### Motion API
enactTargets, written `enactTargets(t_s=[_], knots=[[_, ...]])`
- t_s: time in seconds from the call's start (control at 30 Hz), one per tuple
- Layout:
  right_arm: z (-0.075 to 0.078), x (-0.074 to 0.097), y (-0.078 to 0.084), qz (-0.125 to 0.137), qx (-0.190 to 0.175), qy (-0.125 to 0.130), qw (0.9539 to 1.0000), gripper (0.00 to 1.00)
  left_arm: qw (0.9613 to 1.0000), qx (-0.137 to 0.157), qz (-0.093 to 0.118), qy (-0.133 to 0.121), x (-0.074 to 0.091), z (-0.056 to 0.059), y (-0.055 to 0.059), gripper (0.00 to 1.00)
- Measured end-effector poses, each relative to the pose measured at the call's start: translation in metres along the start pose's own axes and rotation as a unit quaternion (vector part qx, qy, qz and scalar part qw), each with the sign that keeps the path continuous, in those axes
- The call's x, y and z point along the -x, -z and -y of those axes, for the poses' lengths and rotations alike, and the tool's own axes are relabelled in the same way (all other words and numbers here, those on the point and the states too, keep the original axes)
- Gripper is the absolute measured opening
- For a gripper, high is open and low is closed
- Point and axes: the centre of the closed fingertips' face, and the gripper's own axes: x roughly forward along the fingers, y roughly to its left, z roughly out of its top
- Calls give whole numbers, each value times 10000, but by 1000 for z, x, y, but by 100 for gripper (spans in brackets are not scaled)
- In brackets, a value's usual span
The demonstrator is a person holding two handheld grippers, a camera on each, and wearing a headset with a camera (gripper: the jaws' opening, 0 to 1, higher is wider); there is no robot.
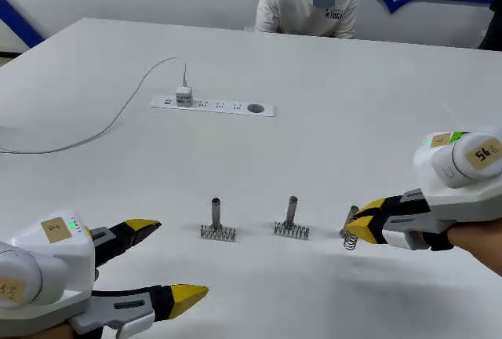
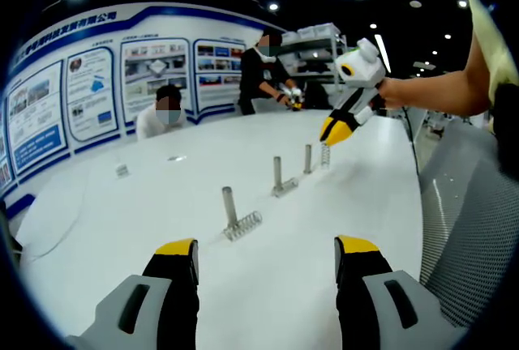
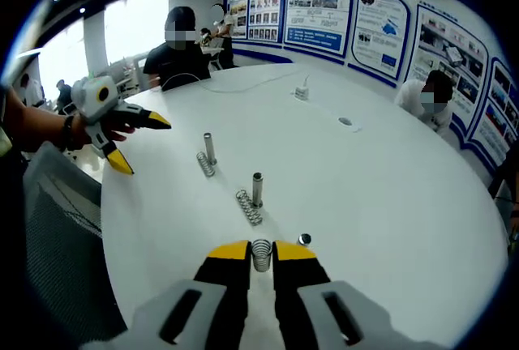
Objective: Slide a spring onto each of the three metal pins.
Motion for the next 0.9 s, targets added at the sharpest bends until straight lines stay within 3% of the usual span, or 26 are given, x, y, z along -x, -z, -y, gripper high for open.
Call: enactTargets(t_s=[0.9], knots=[[14, 19, -27, 310, -97, 228, 9992, 12, 10000, 13, -25, 25, 2, 1, 2, 69]])
